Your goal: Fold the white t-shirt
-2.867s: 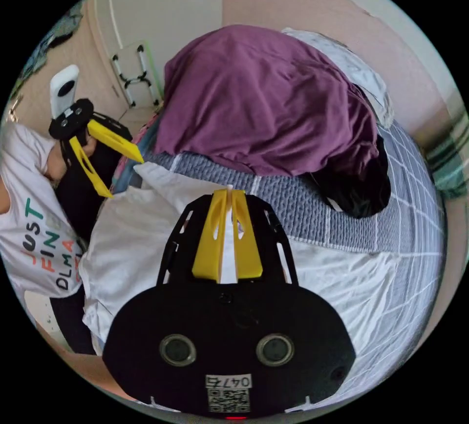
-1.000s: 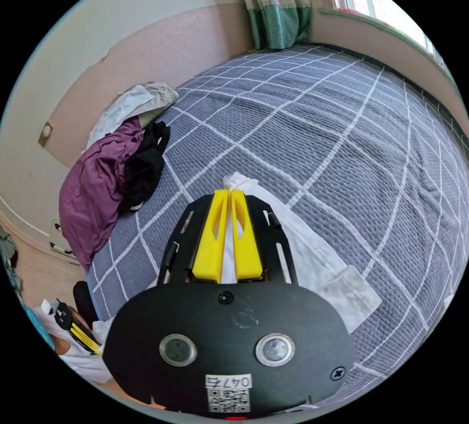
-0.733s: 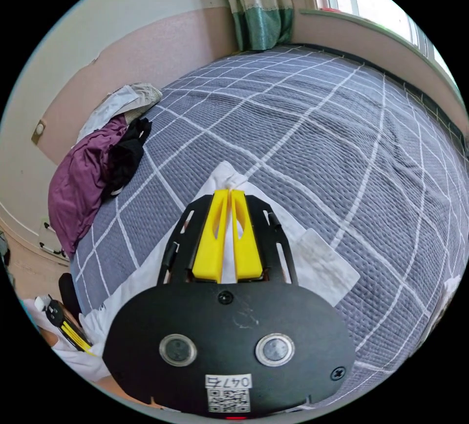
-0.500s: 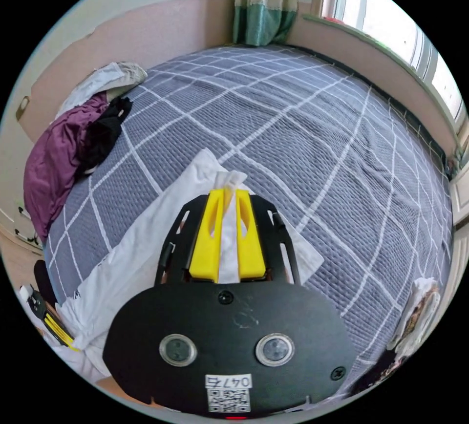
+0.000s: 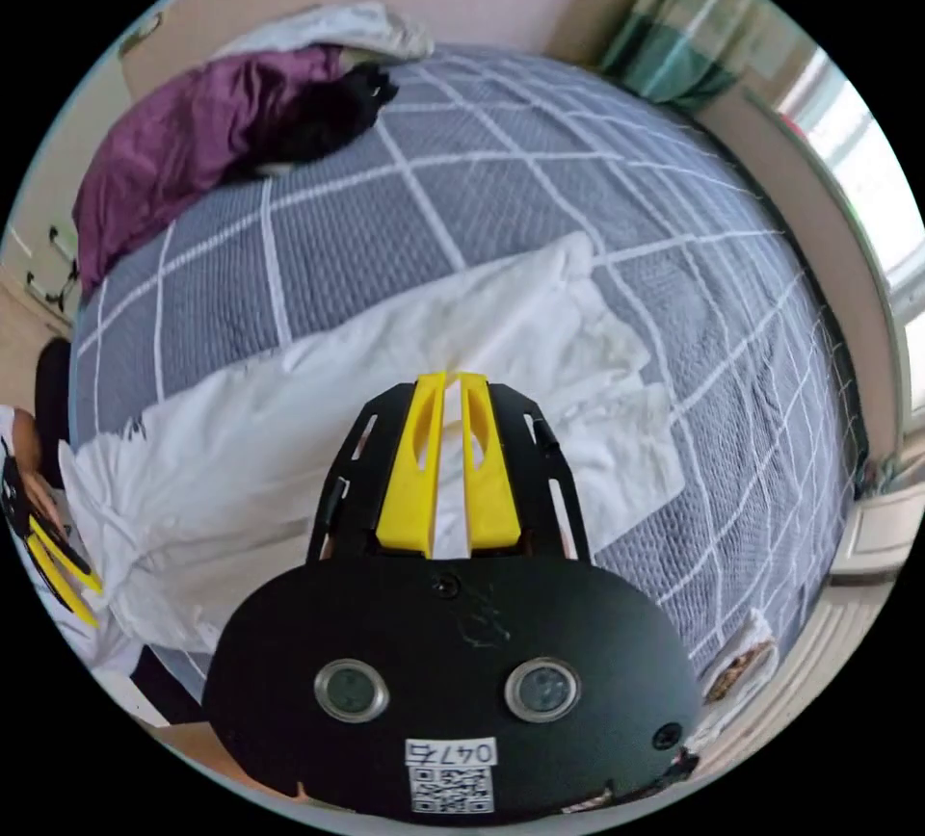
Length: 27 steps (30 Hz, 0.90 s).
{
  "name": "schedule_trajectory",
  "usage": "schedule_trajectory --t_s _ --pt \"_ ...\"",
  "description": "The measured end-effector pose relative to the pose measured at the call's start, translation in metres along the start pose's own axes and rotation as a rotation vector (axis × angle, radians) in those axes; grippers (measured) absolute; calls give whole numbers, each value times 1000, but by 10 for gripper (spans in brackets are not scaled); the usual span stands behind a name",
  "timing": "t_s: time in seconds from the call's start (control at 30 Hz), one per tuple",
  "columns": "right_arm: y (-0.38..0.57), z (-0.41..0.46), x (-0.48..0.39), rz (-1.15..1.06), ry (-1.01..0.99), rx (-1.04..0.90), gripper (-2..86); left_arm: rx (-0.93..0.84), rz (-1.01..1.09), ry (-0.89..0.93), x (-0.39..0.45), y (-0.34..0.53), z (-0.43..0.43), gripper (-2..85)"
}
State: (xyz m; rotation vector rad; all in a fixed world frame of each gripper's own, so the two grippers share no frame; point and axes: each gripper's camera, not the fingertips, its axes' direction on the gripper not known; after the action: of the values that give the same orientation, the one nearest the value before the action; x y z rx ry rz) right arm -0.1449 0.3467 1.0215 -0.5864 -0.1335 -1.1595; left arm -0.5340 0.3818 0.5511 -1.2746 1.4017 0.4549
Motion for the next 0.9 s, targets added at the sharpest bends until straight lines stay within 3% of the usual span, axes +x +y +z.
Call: schedule_trajectory --t_s 0.07,0.23,0.33,0.43,0.5,0.6,0.67,0.77,0.9 --pt "14 18 -25 -63 70 -172 3 37 11 77 9 2 -1 130" --pt "51 -21 -65 -9 192 -64 1 49 31 106 31 10 4 111" --pt "70 -41 -119 -126 53 21 -1 30 64 147 49 12 6 105" --pt "101 -35 -167 -253 10 -61 -3 60 20 151 58 25 5 97" --pt "124 -31 -176 -237 83 -152 -1 81 -64 119 56 42 7 91" --pt "165 -71 -180 -82 101 -28 15 108 -151 52 52 56 7 87" --pt "202 -109 -201 -14 35 108 52 112 -168 -42 54 57 9 87" --pt "249 -132 -243 30 -122 147 79 27 -171 -231 62 52 27 100" --pt "307 -140 -290 108 -172 173 78 -86 -152 -265 81 56 64 128"
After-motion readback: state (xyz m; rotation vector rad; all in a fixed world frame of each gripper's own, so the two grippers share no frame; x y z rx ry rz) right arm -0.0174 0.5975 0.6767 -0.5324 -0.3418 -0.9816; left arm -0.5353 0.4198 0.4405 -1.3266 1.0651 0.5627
